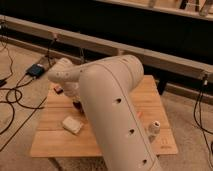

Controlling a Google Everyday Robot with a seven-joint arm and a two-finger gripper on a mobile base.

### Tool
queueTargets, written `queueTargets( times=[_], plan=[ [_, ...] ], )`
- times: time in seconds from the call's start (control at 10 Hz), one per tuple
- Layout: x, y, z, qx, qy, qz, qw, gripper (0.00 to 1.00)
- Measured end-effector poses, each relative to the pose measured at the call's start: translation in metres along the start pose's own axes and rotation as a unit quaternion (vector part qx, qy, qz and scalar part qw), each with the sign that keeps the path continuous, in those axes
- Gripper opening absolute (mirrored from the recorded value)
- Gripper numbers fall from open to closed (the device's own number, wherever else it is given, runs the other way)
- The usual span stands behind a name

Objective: Place the ceramic cup in the ceramic bowl

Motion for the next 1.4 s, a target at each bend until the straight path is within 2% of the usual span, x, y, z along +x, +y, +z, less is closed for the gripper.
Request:
queueTargets(
  times=[0.6,0.9,1.2,1.4],
  plan=[
    [0.003,-0.006,-0.002,-0.002,0.007,-0.002,1.0,0.8],
    [0.002,-0.009,-0.011,-0.001,0.004,-0.004,1.0,0.8],
    [-0.002,-0.012,-0.04,-0.015,-0.007,-0.001,0.9999,0.8],
    [-0.005,-0.026,-0.071,-0.023,-0.019,0.01,0.9995,0.8]
  ],
)
